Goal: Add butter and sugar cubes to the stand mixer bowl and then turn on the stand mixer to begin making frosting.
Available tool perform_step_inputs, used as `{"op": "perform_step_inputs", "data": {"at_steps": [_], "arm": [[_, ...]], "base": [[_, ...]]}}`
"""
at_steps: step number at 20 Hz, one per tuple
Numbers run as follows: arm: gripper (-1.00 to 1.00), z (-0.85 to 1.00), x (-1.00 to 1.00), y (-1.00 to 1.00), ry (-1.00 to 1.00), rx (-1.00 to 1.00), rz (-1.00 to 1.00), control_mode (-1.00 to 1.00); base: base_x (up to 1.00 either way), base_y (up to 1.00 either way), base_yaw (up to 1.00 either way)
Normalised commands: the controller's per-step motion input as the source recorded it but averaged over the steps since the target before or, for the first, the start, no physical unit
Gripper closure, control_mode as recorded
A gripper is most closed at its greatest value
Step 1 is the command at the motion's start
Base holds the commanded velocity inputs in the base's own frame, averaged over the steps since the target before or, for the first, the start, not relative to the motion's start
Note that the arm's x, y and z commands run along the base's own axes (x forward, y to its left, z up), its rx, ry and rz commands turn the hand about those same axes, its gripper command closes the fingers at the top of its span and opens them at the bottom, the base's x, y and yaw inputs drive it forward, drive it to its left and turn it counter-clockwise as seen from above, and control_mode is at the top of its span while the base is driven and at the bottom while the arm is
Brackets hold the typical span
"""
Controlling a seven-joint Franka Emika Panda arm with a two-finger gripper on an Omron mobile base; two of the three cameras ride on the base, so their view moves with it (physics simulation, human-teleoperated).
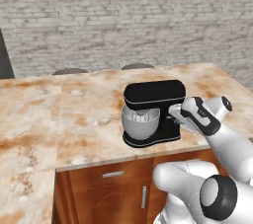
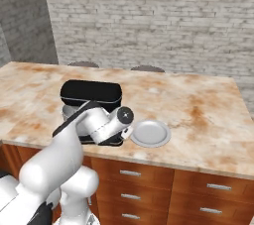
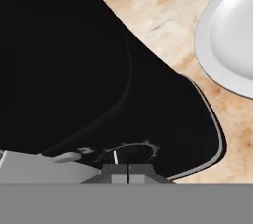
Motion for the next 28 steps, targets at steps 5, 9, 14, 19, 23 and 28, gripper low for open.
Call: {"op": "perform_step_inputs", "data": {"at_steps": [5,9,14,19,23,28], "arm": [[1.0,-0.01,0.07,-0.11,-0.02,0.0,0.0,-1.0],[1.0,-0.15,0.04,-0.02,0.0,0.0,0.0,-1.0],[1.0,-0.09,-0.07,-0.04,-0.01,0.0,0.0,-1.0],[1.0,0.61,-0.61,-0.06,-0.14,0.0,0.0,-1.0],[1.0,0.25,-0.19,0.0,-0.02,0.0,0.0,-1.0],[1.0,0.04,0.0,0.11,0.0,0.0,0.0,-1.0]], "base": [[0.0,0.0,0.0],[0.0,0.0,0.0],[0.0,0.0,0.0],[0.0,0.0,0.0],[0.0,0.0,0.0],[0.0,0.0,0.0]]}}
